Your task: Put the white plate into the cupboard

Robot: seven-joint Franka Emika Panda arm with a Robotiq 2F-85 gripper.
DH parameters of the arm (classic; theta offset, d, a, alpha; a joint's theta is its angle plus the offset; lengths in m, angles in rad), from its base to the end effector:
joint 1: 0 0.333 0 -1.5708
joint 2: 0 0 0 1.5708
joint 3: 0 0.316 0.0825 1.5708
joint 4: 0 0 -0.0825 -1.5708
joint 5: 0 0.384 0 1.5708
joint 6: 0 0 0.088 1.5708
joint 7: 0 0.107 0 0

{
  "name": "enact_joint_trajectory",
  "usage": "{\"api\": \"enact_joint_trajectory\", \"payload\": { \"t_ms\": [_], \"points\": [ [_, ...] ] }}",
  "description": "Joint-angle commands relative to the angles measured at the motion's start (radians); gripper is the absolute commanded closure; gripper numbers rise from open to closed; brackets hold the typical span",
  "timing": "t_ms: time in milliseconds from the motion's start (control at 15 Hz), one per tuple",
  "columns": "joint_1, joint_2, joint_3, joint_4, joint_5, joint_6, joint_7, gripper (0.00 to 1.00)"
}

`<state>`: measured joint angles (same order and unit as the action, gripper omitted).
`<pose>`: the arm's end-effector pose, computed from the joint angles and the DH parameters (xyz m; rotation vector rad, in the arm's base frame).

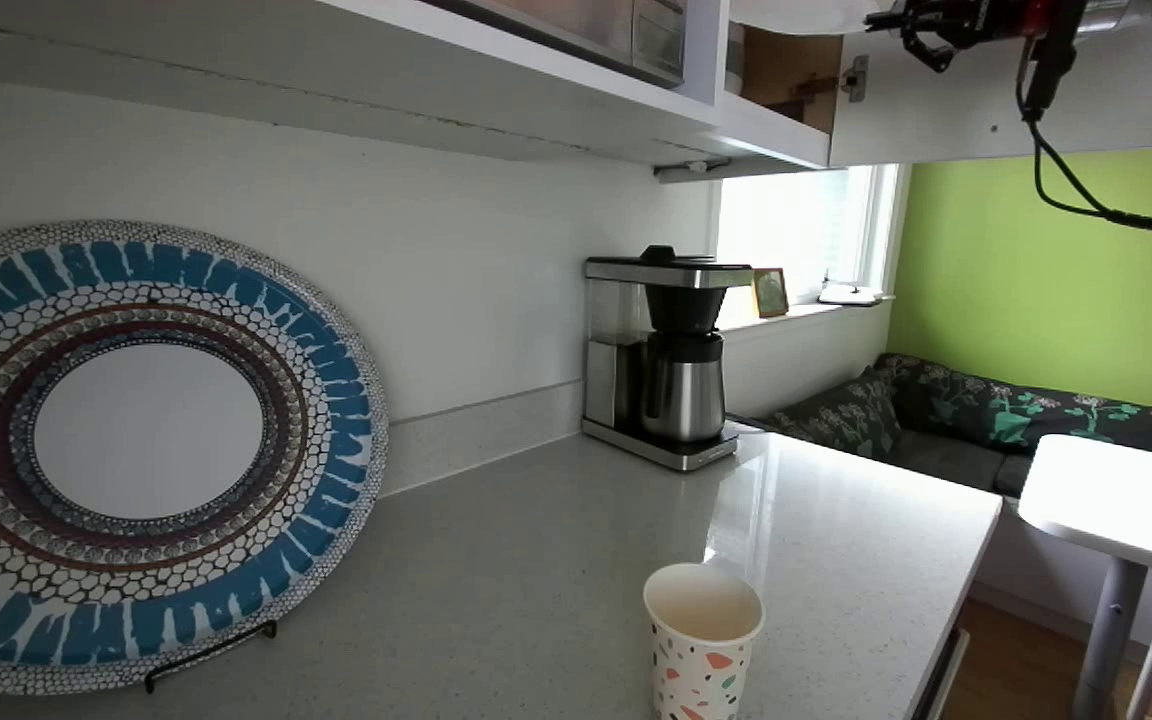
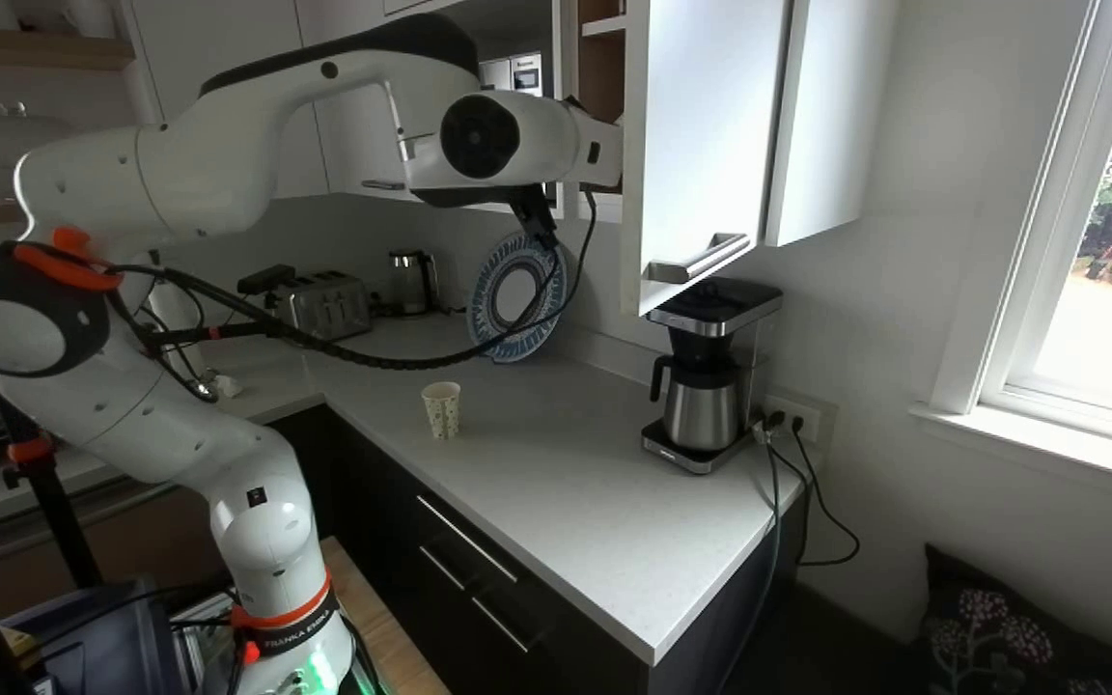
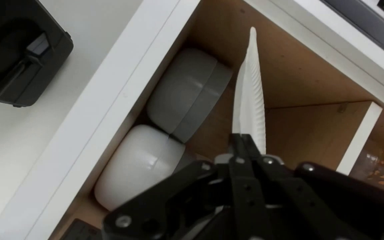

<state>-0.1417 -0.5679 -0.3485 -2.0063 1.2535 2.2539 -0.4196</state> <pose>0.3543 -0.2276 0.7716 -1.7090 0.4994 -1.3086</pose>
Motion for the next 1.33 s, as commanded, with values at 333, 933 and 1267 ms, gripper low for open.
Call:
{"api": "enact_joint_trajectory", "payload": {
  "t_ms": [333,933,1267],
  "points": [
    [-0.007,0.271,0.054,0.32,-0.038,0.001,-0.009,1.0],
    [0.002,0.374,0.126,0.455,-0.232,0.039,-0.027,1.0],
    [0.015,0.335,0.156,0.451,-0.339,0.073,-0.025,1.0]
  ]
}}
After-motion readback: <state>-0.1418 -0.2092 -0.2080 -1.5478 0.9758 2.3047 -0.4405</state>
